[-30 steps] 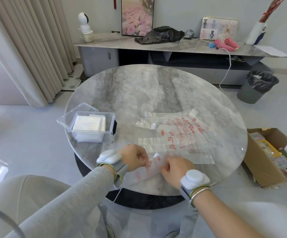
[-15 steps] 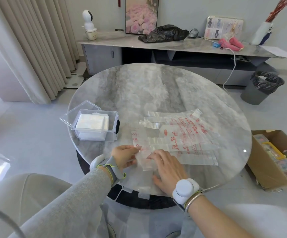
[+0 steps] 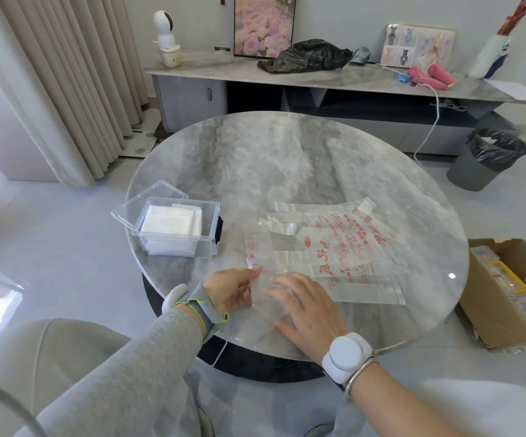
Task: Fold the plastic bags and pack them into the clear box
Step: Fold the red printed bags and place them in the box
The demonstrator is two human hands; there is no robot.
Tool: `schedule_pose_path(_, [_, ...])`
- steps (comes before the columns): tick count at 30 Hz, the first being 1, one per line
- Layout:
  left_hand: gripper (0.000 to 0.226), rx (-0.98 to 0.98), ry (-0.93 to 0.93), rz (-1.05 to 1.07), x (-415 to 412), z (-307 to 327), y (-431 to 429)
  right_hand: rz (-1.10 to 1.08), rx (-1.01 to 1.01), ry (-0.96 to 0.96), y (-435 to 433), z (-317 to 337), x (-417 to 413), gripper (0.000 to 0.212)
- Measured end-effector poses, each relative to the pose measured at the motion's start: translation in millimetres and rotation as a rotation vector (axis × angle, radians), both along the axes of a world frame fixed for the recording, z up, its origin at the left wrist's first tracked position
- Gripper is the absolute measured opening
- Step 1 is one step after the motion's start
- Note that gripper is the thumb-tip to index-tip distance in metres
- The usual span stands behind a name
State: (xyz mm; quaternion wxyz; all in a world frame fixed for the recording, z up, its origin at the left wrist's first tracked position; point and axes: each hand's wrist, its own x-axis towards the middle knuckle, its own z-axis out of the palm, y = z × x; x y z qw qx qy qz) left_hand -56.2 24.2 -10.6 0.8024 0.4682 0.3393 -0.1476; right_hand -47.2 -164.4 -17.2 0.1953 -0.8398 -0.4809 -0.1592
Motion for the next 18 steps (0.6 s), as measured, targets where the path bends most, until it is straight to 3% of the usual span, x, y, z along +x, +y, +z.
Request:
schedule_pose_path(7, [0.013, 0.224, -0.037, -0.018, -3, -4, -5, 0.113, -0.077, -0.079, 3, -11, -4, 0.038])
schedule_pose_path(11, [0.015, 0.346, -0.057, -0.006, -1, -10, -5, 0.094, -0.009, -0.016, 4, -8, -4, 0.039])
schedule_pose_path(15, [0.031, 0.564, -0.086, -0.107, -3, -18, 1, 0.116, -0.017, 0.083, 2, -11, -3, 0.049])
schedule_pose_path(18, [0.037, 0.899, -0.130, -0.221, -7, -22, 7, 0.115, -0.067, 0.151, 2, -10, -5, 0.059])
